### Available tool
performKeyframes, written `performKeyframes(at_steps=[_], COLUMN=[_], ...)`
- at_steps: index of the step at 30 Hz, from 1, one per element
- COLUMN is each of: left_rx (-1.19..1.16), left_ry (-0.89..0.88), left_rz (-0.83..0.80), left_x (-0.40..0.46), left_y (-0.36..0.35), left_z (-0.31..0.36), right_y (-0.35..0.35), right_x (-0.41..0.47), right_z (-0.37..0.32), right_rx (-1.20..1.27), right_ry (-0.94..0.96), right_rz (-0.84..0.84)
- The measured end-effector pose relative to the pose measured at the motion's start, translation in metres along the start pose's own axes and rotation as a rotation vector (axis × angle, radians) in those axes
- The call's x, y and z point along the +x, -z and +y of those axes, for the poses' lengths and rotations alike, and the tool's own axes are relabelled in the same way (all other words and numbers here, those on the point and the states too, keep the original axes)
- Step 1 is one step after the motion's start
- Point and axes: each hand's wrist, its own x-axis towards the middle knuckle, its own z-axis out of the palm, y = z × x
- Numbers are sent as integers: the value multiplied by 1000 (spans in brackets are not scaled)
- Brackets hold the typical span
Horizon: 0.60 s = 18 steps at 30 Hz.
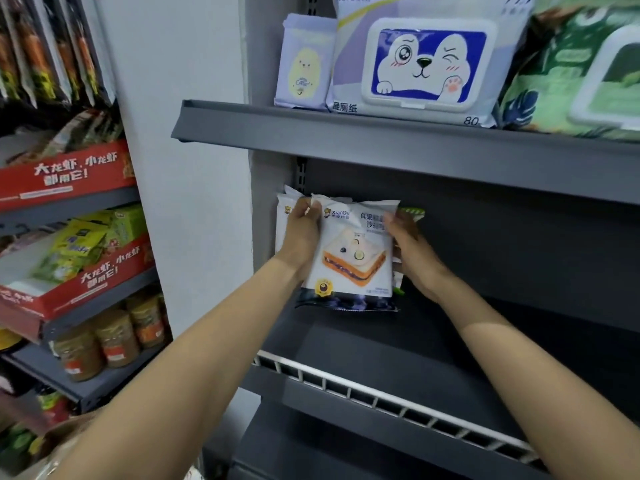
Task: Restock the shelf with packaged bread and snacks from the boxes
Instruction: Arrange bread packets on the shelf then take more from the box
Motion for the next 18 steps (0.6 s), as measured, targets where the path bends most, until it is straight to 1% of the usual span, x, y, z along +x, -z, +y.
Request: performKeyframes(at_steps=[1,3,4,5,7,9,10,11,13,16,18], left_rx=[28,127,251,440,897,1336,1509,1629,1715,1738,1731], left_ry=[-4,-32,-74,-154,-321,-410,-457,-500,-535,-495,-457], left_rz=[4,8,-14,-48,-162,-260,-301,-338,-378,-404,-427], left_x=[-1,-4,-7,-9,-9,-10,-10,-8,-5,0,3], left_y=[-8,-24,-31,-37,-43,-47,-50,-53,-61,-73,-78], left_z=[-1,-1,-2,-4,-15,-27,-32,-36,-39,-43,-48], right_y=[4,13,20,27,43,61,69,77,91,105,109], right_x=[-4,-9,-12,-15,-19,-19,-18,-17,-13,-5,1], right_z=[-3,-6,-8,-10,-10,-5,-1,4,12,22,28], right_rx=[24,82,81,36,-90,-134,-130,-125,-106,-90,-73], right_ry=[-5,67,104,125,129,101,84,71,40,-30,-44], right_rz=[-46,63,149,234,404,549,601,632,636,520,458])
